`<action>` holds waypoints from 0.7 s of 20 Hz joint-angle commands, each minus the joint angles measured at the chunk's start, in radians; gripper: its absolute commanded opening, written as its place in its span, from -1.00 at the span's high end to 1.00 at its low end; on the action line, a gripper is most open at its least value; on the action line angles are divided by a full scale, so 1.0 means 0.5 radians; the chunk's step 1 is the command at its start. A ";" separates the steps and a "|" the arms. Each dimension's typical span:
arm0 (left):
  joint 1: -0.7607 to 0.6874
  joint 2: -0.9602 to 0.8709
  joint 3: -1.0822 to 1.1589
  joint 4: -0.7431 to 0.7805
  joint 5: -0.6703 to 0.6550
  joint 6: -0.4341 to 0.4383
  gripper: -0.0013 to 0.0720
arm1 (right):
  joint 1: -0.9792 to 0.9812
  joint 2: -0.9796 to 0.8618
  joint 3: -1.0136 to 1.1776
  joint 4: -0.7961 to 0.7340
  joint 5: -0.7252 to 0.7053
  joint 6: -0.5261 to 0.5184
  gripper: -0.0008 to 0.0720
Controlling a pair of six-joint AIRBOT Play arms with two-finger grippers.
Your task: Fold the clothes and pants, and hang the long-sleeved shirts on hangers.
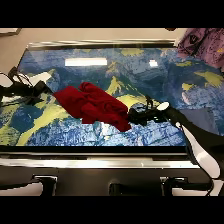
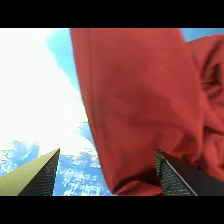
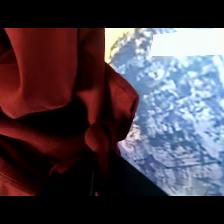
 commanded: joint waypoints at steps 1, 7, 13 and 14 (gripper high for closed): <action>0.027 -0.187 0.000 -0.150 0.086 0.097 -0.89 | 0.008 0.047 0.001 -0.085 -0.013 -0.009 0.89; 0.026 -0.557 0.002 -0.550 0.343 0.315 -0.88 | 0.008 0.175 0.001 -0.168 0.024 -0.002 0.89; 0.024 -0.673 0.002 -0.565 0.352 0.333 -0.87 | 0.008 0.252 0.001 -0.248 0.028 0.044 0.89; 0.024 -0.681 0.002 -0.568 0.351 0.332 -0.75 | 0.008 0.262 0.001 -0.256 0.027 0.044 0.89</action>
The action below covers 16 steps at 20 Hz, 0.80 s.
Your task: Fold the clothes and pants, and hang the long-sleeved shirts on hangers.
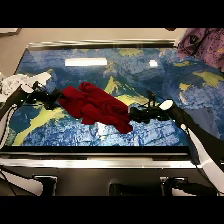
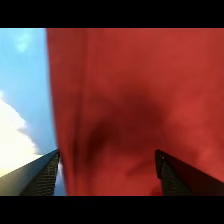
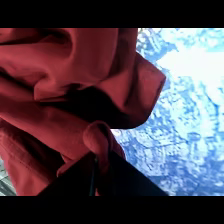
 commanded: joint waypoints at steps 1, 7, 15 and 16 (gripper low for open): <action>-0.002 -0.060 -0.002 -0.024 0.004 0.022 -0.21 | 0.002 0.047 0.001 -0.049 -0.002 0.021 0.89; 0.003 0.016 0.308 -0.169 -0.137 0.282 0.93 | 0.002 0.262 0.184 -0.568 -0.005 0.178 0.90; 0.003 0.867 1.141 0.397 -0.378 0.224 0.93 | 0.002 0.777 1.347 -1.575 0.414 0.327 0.90; 0.003 1.031 1.141 0.469 -0.413 0.192 0.93 | 0.002 0.860 1.435 -1.624 0.446 0.327 0.90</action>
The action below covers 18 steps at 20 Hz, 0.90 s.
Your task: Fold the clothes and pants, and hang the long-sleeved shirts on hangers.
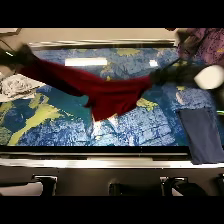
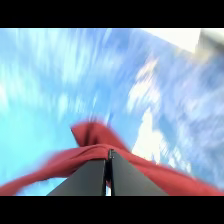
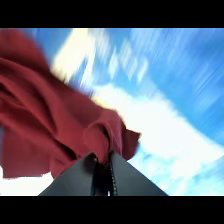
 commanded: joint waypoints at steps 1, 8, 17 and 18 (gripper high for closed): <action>0.002 0.504 0.147 0.295 -0.155 -0.085 0.93 | 0.002 0.282 0.412 -0.357 0.189 0.027 0.90; 0.002 1.123 0.147 0.451 -0.535 -0.245 0.93 | 0.002 0.762 0.524 -0.380 0.230 0.270 0.90; -0.121 0.462 -0.076 0.465 -0.522 -0.199 0.93 | 0.002 -0.002 0.461 -0.370 0.513 0.469 0.89; -0.147 0.310 -0.110 0.465 -0.504 -0.200 0.93 | 0.002 -0.169 0.447 -0.346 0.501 0.470 0.89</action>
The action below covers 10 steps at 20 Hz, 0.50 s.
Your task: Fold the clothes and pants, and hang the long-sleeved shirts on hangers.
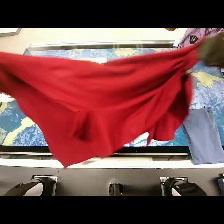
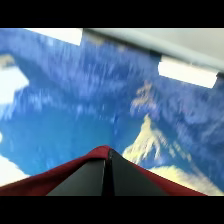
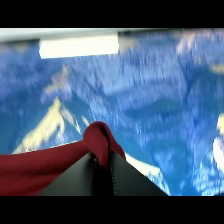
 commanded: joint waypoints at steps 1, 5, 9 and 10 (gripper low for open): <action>-0.090 -0.491 -0.119 0.005 0.044 0.023 0.93 | 0.002 -0.533 -0.035 0.059 0.053 0.031 0.89; -0.208 -1.186 -0.132 0.002 0.185 0.003 0.93 | 0.002 -1.223 -0.035 0.205 -0.174 0.111 0.89; -0.279 -1.572 -0.130 -0.055 0.276 -0.050 0.93 | 0.002 -1.642 -0.034 0.420 -0.387 0.149 0.89; -0.286 -1.606 -0.129 -0.076 0.299 -0.054 0.93 | 0.002 -1.684 -0.034 0.452 -0.407 0.166 0.88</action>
